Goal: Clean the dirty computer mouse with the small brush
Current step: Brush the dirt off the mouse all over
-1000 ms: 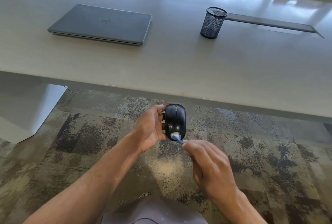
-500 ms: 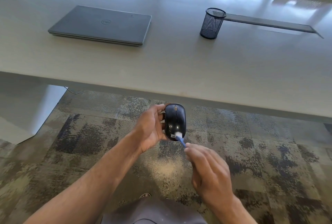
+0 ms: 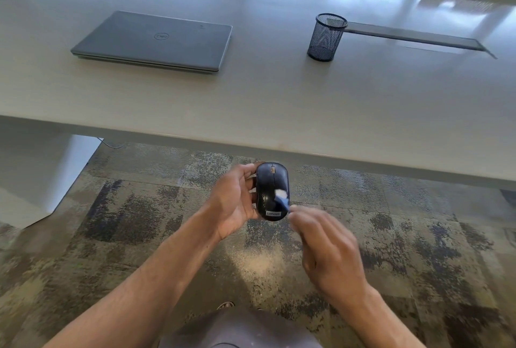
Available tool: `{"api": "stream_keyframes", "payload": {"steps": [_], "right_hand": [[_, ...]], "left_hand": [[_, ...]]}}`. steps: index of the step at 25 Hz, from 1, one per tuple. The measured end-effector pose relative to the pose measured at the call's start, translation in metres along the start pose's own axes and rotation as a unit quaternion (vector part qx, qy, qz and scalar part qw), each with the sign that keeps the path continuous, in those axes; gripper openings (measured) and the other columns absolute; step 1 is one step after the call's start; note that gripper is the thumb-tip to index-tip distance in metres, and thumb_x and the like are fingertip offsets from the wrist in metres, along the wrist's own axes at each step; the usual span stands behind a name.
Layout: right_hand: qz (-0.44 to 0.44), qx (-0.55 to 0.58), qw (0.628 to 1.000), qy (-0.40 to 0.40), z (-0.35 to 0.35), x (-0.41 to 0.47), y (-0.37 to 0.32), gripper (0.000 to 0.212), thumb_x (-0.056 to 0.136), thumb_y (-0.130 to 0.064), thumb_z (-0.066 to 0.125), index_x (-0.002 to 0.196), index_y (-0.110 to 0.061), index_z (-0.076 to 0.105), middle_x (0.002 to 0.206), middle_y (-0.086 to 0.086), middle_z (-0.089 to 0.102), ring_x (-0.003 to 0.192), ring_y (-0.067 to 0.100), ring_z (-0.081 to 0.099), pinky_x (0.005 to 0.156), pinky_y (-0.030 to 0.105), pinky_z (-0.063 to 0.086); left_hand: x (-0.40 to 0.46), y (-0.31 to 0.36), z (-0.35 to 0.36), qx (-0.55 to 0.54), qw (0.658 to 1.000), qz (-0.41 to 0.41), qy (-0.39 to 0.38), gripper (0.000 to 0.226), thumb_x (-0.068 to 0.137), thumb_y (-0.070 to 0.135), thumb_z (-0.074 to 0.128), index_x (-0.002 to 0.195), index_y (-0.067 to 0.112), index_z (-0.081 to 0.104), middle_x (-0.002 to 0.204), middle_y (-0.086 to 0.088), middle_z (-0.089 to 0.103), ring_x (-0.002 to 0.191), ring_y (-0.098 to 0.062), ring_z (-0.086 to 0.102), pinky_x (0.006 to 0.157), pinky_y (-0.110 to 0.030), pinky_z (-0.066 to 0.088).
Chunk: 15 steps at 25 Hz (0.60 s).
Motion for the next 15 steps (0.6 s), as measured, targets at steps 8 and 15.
{"api": "stream_keyframes", "payload": {"steps": [8,15], "right_hand": [[-0.043,-0.007,0.998,-0.037,0.001,0.026,0.005,0.017,0.094,-0.001,0.053,0.107,-0.013,0.055,0.102,0.007,0.078,0.094,0.025,0.075,0.076,0.039,0.064],[-0.114,0.015,0.986,-0.121,0.006,0.008,-0.008,0.028,0.112,-0.012,0.028,0.108,-0.014,0.055,0.104,0.002,0.075,0.101,0.020,0.071,0.080,0.036,0.061]], "left_hand": [[-0.001,-0.002,-0.003,0.001,1.000,0.002,-0.008,0.048,0.103,0.037,0.031,0.120,0.009,0.067,0.101,-0.011,0.072,0.085,-0.024,0.068,0.073,-0.045,0.056],[-0.003,-0.002,-0.006,-0.012,1.000,0.007,0.009,0.044,0.104,0.036,0.033,0.123,0.011,0.064,0.105,-0.011,0.073,0.092,-0.025,0.067,0.073,-0.041,0.057]]}}
Point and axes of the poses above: each hand's wrist, its own x-axis towards the middle knuckle, its own z-axis out of the palm, y = z × x, the point moved 1 cm from there along x, towards the middle knuckle
